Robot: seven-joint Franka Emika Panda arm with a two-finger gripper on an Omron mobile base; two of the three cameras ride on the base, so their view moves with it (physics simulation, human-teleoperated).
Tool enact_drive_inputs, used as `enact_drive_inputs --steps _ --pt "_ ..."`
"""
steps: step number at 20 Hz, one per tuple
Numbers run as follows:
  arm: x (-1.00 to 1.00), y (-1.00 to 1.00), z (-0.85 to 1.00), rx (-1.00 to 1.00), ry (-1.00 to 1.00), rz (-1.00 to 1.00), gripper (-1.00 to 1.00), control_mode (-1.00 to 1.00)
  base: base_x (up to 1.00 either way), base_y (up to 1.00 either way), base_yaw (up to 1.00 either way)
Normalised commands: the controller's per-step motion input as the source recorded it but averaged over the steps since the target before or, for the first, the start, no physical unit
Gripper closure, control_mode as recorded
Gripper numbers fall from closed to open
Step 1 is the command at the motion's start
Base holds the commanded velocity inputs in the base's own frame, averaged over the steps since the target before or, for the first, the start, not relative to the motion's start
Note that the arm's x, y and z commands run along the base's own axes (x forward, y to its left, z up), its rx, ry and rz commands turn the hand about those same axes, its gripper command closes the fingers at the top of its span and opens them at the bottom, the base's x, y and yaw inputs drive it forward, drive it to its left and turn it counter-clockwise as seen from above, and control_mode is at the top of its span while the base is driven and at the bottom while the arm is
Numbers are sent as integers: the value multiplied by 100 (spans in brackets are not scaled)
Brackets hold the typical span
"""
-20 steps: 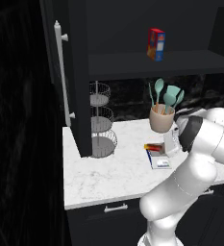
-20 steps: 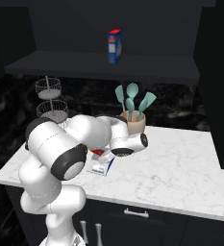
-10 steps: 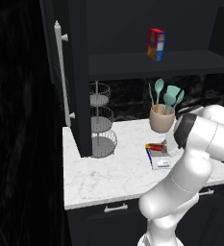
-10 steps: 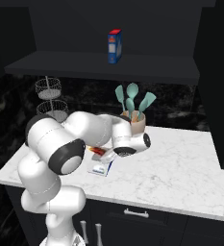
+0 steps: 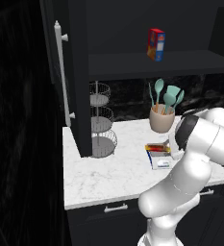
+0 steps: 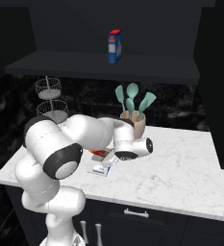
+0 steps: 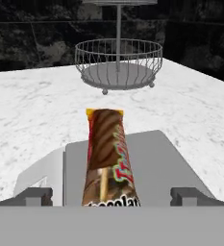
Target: Pick the bar and place it on the digital scale for weighing, and close the cabinet.
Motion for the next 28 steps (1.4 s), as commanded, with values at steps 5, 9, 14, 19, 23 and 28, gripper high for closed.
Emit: enact_drive_inputs --steps 5,9,14,19,23,28 --pt "-52 0 53 0 -40 4 -100 -100 0 0 0" --pt "-54 0 71 -1 -46 4 -100 -100 0 0 0" --pt "-60 3 69 -5 -57 4 -100 -100 0 0 0" --pt "-36 7 73 -6 -59 3 -100 -100 0 0 0" --pt "-45 -3 82 0 -57 3 -100 -100 0 0 0" --pt "-50 -21 80 0 -46 1 -100 -100 0 0 0"
